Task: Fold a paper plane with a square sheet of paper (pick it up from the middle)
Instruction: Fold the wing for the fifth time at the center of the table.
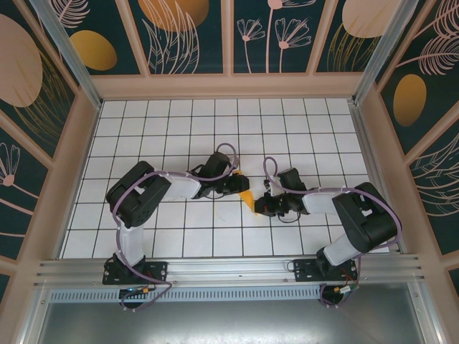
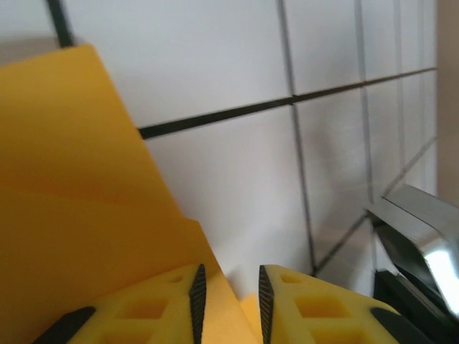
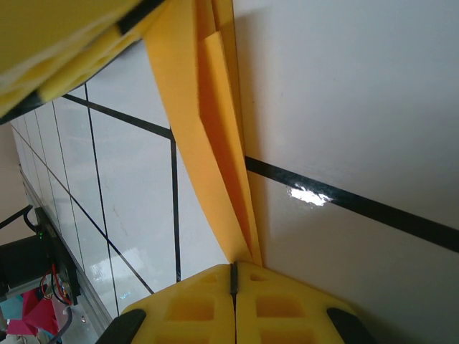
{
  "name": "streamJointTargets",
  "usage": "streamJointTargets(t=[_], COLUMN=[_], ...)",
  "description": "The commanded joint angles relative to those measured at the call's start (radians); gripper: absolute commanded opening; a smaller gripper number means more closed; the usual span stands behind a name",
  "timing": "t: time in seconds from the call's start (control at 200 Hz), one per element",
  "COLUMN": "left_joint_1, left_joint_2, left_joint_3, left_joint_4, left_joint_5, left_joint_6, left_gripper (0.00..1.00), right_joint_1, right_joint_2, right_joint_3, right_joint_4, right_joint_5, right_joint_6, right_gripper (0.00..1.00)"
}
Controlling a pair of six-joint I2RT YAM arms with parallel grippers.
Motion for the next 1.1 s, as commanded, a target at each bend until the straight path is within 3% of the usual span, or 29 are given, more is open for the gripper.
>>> streamJointTargets(t=[0.0,0.37,0.625,0.831,1.091], left_joint_1=[-0.001,0.021,0.034,0.033,0.034], left_joint_2=[0.06,0.048,0.049,0.046,0.032], left_joint_3=[0.044,-0.029,-0.029,-0.033,-0.035], left_joint_4=[-0.095,-0.141,-0.128,-0.109,-0.097], left_joint_5=[-0.119,-0.212,-0.184,-0.147,-0.121], left_joint_6=[-0.008,-0.012,-0.001,0.011,0.017], left_gripper=[0.26,0.21,0.21,0.22,0.23], right_joint_1=[0.004,0.004,0.004,0.003,0.011], right_joint_2=[0.036,-0.057,-0.116,-0.235,-0.12], right_joint_3=[-0.045,-0.081,-0.096,0.024,0.153], right_joint_4=[-0.167,-0.232,-0.27,-0.332,-0.153], right_joint_5=[0.085,0.089,0.109,0.145,0.074], right_joint_6=[-0.011,0.015,0.048,0.035,0.088], right_gripper=[0.07,0.08,0.08,0.09,0.1])
